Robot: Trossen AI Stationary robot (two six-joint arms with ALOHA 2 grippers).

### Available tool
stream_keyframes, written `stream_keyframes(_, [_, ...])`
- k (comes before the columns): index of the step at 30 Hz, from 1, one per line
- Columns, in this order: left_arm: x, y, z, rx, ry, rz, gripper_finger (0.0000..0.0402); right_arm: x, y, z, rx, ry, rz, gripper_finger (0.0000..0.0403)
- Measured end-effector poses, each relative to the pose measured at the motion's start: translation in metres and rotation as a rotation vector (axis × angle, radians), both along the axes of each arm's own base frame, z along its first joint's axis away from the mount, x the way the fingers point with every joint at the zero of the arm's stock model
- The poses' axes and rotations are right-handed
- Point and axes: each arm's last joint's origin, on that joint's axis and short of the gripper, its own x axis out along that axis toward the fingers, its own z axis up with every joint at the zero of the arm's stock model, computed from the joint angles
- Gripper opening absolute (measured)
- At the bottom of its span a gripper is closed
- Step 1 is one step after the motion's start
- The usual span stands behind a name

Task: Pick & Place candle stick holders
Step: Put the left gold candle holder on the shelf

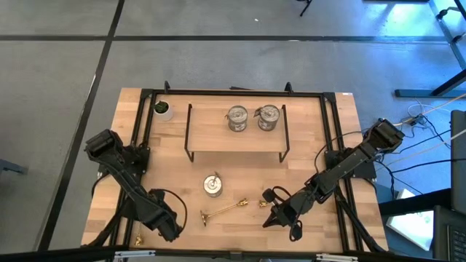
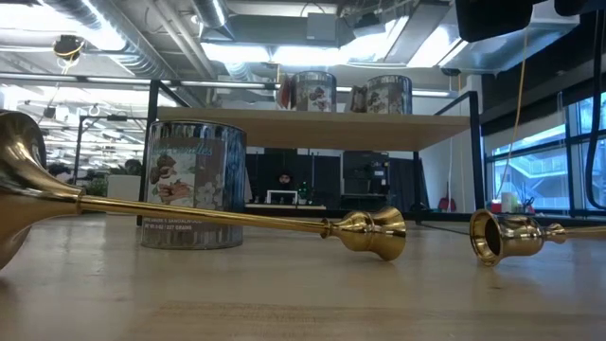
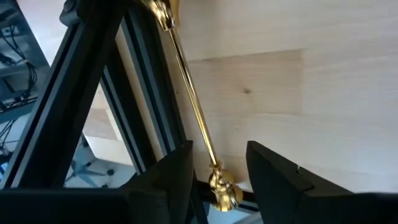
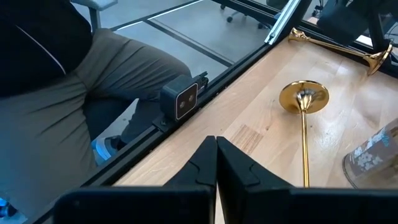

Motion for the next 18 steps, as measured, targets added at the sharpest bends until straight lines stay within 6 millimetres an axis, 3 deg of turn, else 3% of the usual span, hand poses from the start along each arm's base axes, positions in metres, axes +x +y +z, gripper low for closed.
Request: stream_keyframes(18, [-0.019,0.004,-0.028,-0.002,0.041,0.039,0.0155,0.0,0.0,0.0,0.007,0.001,-0.006,0.0003])
